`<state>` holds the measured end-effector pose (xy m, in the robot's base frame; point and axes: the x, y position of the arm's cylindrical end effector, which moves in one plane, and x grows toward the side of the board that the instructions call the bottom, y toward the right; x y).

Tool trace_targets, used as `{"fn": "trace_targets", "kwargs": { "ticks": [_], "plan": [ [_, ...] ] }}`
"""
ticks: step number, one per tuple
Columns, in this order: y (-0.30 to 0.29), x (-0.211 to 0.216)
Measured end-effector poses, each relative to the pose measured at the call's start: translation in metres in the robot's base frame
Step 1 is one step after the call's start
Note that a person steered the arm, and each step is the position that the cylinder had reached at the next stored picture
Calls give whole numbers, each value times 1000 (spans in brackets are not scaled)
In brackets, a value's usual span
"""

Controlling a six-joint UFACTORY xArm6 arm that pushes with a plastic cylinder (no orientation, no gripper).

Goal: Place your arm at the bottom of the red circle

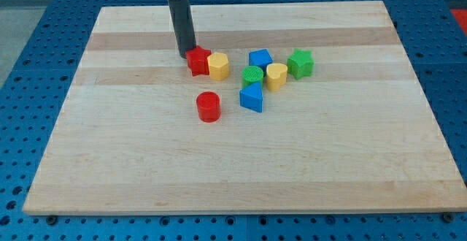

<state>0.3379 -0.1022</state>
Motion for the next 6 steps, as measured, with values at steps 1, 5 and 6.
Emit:
{"fn": "trace_targets", "kwargs": {
  "ticks": [1,5,6],
  "plan": [
    [0,3],
    [-16,174],
    [74,210]
  ]
}}
